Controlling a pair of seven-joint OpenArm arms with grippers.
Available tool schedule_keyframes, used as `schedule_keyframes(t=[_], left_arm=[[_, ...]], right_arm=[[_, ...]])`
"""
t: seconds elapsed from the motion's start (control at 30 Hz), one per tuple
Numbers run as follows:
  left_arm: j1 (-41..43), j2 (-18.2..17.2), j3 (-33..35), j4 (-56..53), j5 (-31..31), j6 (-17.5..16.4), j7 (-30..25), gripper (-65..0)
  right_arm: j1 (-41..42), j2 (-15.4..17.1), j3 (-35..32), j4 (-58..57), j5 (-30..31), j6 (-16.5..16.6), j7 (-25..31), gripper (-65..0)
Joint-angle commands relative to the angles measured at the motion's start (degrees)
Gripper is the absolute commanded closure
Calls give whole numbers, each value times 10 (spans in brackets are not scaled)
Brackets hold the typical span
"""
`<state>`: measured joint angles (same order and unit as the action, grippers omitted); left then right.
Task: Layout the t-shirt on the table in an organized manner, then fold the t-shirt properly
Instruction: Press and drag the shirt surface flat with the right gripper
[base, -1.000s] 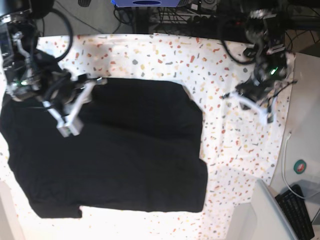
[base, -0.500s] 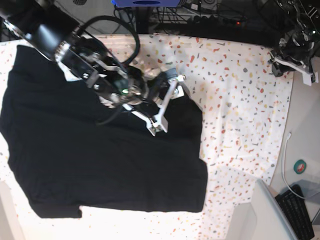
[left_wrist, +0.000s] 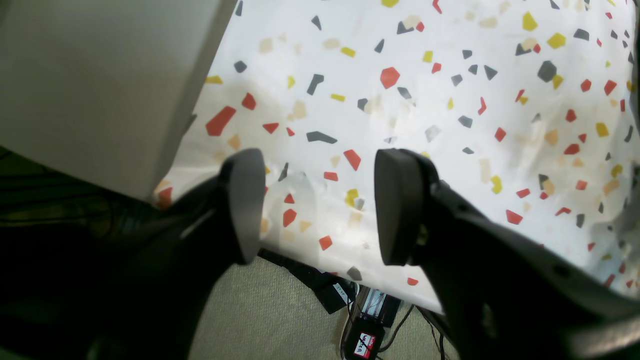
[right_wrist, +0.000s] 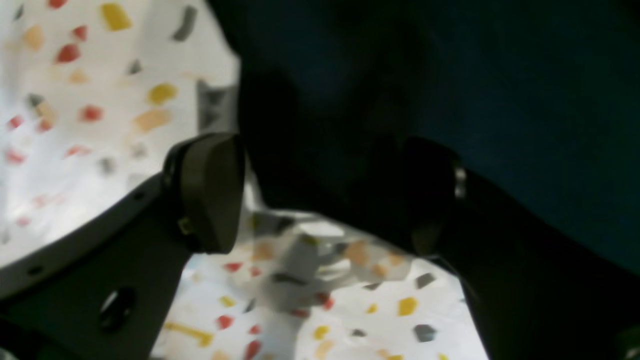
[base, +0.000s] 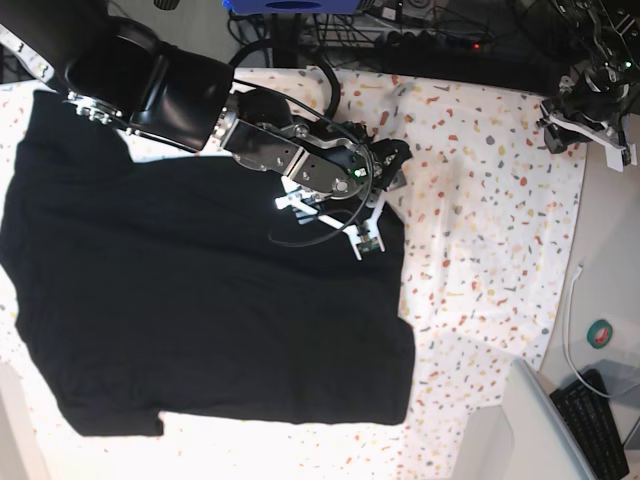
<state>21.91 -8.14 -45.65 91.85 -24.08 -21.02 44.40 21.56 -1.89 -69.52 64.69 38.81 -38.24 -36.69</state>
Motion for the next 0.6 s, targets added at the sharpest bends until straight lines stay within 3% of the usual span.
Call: schedule_keyframes(t=[0.0, 0.1, 0.13, 0.17, 0.33, 0.4, 0.47, 0.57], left_arm=[[1, -10, -3, 8, -6, 0, -9, -337], [1, -12, -3, -4, -6, 0, -9, -337], [-1, -12, -3, -13, -6, 0, -9, -337], [-3, -12, -3, -21, -6, 0, -9, -337], [-6, -12, 0, -32, -6, 0, -25, -337], [-4, -13, 19, -32, -5, 0, -43, -337], [-3, -13, 34, -32, 0, 1, -49, -337], [-8, -10, 53, -31, 40, 1, -50, -337]], right_arm=[[13, -3, 2, 8, -3, -7, 16, -380], [10, 8, 4, 29, -2, 0, 21, -140], [9, 9, 5, 47, -1, 4, 20, -30], [6, 10, 5, 63, 2, 7, 19, 0], [-12, 5, 64, 88, 3, 14, 9, 0], [-16, 4, 107, 89, 3, 49, -5, 0], [-18, 4, 155, 88, 4, 107, -18, 0], [-22, 6, 232, 75, 2, 170, -38, 0]])
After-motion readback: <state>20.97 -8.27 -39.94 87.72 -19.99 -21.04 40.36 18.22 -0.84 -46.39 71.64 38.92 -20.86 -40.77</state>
